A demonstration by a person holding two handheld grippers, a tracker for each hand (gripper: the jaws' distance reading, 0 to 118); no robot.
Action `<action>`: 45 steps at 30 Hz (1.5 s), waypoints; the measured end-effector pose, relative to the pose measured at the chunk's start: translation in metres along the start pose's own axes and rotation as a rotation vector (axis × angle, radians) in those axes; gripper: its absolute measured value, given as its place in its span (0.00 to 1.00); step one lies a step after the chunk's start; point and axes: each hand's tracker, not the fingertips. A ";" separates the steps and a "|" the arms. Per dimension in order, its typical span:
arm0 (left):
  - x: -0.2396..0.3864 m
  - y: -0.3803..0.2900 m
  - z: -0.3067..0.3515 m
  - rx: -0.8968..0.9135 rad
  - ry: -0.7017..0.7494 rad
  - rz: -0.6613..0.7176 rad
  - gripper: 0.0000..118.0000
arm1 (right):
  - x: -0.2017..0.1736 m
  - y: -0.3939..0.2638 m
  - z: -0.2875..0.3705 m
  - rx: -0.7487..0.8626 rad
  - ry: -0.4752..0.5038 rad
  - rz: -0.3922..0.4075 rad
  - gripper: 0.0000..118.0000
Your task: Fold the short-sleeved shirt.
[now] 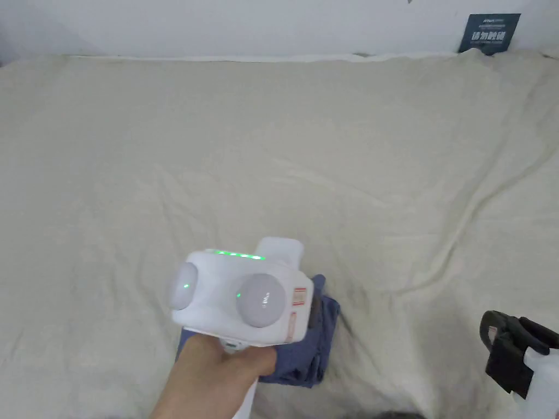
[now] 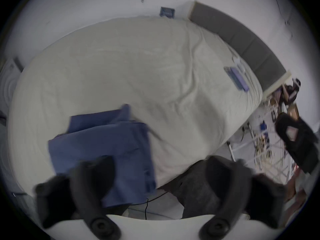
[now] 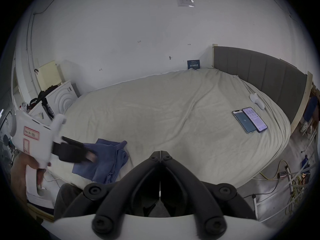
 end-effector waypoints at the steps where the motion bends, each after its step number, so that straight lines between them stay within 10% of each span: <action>1: -0.015 -0.006 0.010 0.025 0.116 0.055 0.00 | -0.001 0.000 0.000 0.000 0.008 0.009 0.01; 5: -0.036 -0.020 -0.022 -0.046 0.636 -0.116 0.00 | 0.003 0.003 -0.004 -0.016 0.058 0.013 0.01; 12: 0.066 -0.046 -0.117 -0.141 0.789 -0.444 0.00 | 0.014 0.002 -0.002 -0.021 0.052 -0.034 0.01; 18: 0.161 -0.046 -0.142 0.004 0.509 -0.494 0.00 | 0.026 0.002 0.008 -0.036 -0.015 -0.031 0.01; 25: 0.056 0.012 -0.065 0.032 0.068 -0.132 0.00 | 0.010 0.005 -0.012 -0.091 -0.015 -0.018 0.01; 30: -0.085 0.020 -0.016 0.040 0.033 0.053 0.00 | -0.058 0.000 -0.080 -0.236 0.260 -0.029 0.01; 37: -0.205 0.003 -0.004 -0.040 -0.016 0.148 0.00 | -0.095 -0.040 -0.211 -0.496 0.857 -0.403 0.01; 45: -0.250 -0.005 -0.037 -0.115 -0.356 0.232 0.08 | -0.051 -0.084 -0.283 -0.608 1.038 -0.690 0.01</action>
